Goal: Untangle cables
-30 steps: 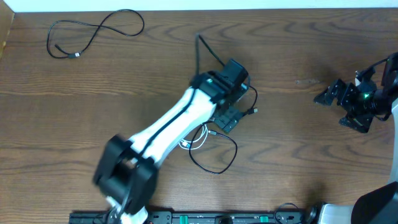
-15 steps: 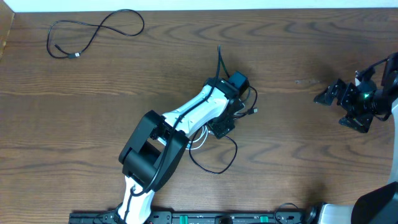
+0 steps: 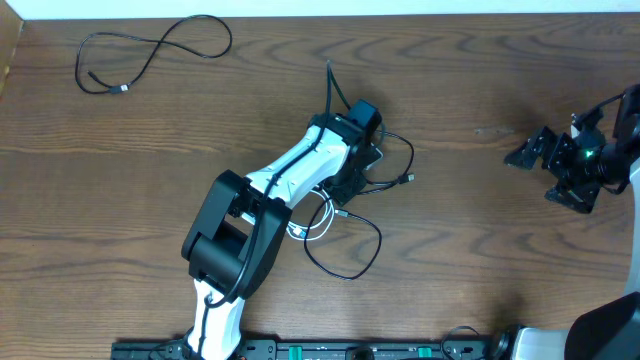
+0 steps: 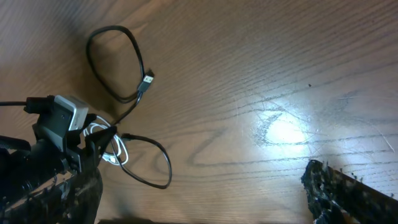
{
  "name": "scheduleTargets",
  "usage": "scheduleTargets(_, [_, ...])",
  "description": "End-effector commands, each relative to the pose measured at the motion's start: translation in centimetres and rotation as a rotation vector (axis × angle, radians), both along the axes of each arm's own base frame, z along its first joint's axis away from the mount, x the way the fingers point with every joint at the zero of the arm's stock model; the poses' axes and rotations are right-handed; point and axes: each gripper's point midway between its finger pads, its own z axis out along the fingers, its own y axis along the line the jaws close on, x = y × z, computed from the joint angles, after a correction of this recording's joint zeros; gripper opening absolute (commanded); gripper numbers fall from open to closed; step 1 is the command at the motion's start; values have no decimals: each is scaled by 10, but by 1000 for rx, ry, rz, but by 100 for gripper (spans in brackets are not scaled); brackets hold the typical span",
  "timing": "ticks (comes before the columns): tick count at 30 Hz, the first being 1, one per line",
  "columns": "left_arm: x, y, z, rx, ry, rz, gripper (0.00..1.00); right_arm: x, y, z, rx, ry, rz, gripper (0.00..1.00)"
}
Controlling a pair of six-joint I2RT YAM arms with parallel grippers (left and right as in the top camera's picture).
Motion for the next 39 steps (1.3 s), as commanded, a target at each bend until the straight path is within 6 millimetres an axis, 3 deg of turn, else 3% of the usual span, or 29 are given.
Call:
scheduleTargets(1, [-3,-3,-6,-7,25,-20,56,0,1,5,-3,-22,12,99])
scheduleTargets(18, [-17,-1,-24,-28,59,-20,49,-1,1,5,-2,-19,13,99])
scheduleTargets(25, [-14,3,-24,-5,43,-19,30,-1,1,5,-2,-19,12,99])
scheduleTargets(28, [-11,5,-24,6,31,-19,28,-1,1,5,-1,-16,12,99])
scheduleTargets(30, [-11,4,-24,4,27,-18,19,-1,1,5,-1,-17,13,99])
scheduleTargets(31, [-10,3,-24,1,24,-17,8,-1,1,5,-1,-17,12,99])
scheduleTargets(32, [-9,3,-24,0,21,-12,8,-1,1,5,-1,-17,13,99])
scheduleTargets(34, [-7,1,-22,-5,14,3,7,-1,1,5,-1,-17,13,99])
scheduleTargets(39, [10,-10,17,-76,-73,86,7,-1,1,5,-1,-18,15,99])
